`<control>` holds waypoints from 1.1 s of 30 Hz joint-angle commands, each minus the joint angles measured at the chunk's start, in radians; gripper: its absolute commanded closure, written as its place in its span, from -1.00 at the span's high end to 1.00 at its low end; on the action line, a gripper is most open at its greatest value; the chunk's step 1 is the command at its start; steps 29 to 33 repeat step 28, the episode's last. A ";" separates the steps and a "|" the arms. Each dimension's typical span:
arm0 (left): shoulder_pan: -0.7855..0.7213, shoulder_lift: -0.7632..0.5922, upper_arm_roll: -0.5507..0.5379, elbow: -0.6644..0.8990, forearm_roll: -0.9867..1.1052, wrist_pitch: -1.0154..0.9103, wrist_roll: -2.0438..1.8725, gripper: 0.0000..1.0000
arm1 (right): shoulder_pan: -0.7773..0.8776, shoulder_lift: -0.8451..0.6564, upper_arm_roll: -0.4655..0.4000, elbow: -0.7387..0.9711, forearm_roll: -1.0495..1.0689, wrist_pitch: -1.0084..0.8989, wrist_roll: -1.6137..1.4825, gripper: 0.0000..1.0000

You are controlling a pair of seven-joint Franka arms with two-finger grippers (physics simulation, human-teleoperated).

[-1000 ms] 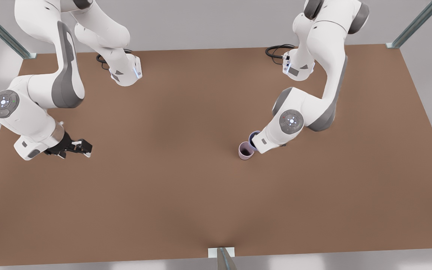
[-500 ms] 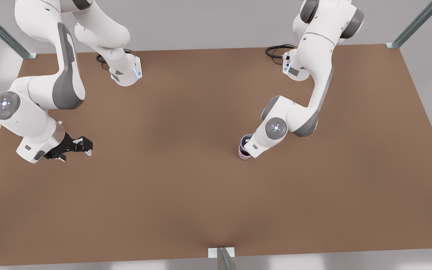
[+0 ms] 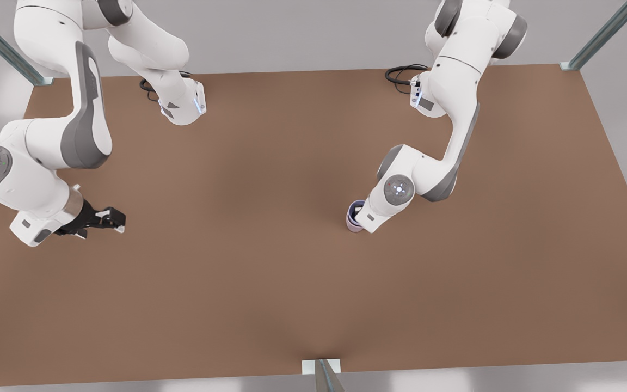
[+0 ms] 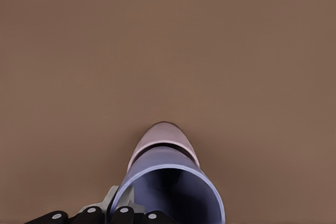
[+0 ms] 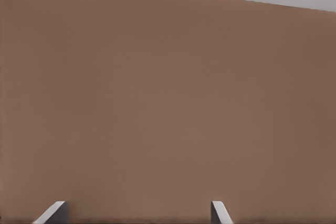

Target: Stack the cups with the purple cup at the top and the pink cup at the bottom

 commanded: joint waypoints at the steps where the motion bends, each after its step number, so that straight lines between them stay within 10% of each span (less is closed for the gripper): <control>1: 0.000 0.002 0.000 -0.003 -0.002 0.036 -0.053 -0.57 | 0.007 0.004 0.004 0.020 -0.001 -0.081 0.110 1.00; 7: 0.002 0.005 0.000 -0.005 -0.001 0.047 -0.062 1.00 | 0.125 0.128 0.022 0.103 -0.118 0.011 0.113 1.00; 17: 0.014 -0.101 0.034 0.032 0.011 -0.159 -0.047 1.00 | 0.131 0.129 0.013 0.249 -0.127 -0.171 0.107 1.00; 22: 0.019 -0.240 0.394 0.198 0.022 -0.495 0.546 1.00 | 0.137 0.103 0.022 0.252 -0.125 -0.272 0.109 1.00; 33: 0.019 -0.242 0.403 0.202 0.051 -0.498 0.530 1.00 | 0.150 0.103 0.029 0.254 -0.119 -0.285 0.110 1.00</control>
